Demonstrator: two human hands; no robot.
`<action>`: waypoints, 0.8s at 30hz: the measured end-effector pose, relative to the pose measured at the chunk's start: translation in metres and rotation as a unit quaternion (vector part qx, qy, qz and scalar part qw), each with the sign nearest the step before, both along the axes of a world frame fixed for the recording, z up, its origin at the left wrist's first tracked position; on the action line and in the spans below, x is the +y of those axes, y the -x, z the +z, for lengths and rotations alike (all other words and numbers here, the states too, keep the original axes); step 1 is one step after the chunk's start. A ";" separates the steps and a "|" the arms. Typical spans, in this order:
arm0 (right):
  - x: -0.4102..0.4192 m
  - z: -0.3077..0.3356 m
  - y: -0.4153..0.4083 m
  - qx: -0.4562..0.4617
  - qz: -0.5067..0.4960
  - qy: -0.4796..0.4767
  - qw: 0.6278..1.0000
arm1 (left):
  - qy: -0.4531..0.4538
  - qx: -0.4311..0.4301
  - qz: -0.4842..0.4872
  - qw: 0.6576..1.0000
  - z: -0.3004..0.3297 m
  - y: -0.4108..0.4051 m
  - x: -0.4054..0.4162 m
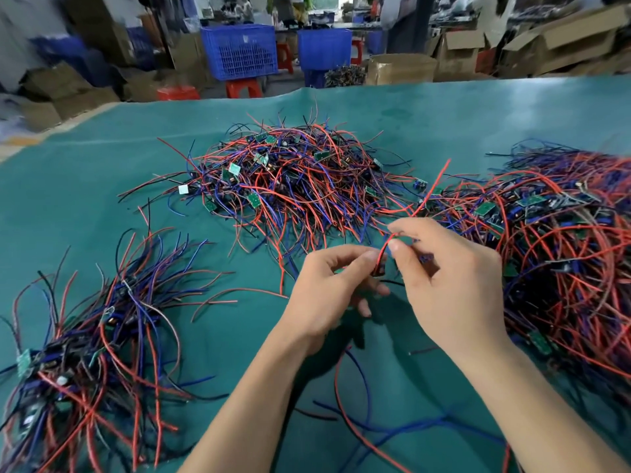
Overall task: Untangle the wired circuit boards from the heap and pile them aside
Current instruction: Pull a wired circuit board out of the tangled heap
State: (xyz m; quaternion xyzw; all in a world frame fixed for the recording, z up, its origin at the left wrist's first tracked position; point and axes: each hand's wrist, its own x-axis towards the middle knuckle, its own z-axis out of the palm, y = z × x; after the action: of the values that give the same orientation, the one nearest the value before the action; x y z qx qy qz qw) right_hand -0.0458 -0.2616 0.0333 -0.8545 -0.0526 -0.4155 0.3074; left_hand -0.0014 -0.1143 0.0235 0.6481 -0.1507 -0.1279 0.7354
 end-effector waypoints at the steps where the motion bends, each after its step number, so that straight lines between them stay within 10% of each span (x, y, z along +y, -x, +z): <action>1: 0.001 0.000 0.000 0.001 0.000 -0.017 1.000 | 0.032 0.017 -0.011 0.999 0.000 0.000 0.000; 11: 0.011 -0.005 -0.002 0.103 0.063 -0.299 0.946 | 0.100 0.023 0.009 0.995 -0.002 0.000 0.001; 24: 0.003 -0.006 -0.006 0.112 0.098 -0.223 0.963 | 0.136 0.094 -0.054 0.985 0.000 -0.004 0.007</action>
State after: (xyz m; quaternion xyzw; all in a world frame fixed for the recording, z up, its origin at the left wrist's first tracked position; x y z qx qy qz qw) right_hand -0.0396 -0.2588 0.0273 -0.7961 -0.0071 -0.2861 0.5333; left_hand 0.0023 -0.1077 0.0239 0.5179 -0.1318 -0.2059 0.8198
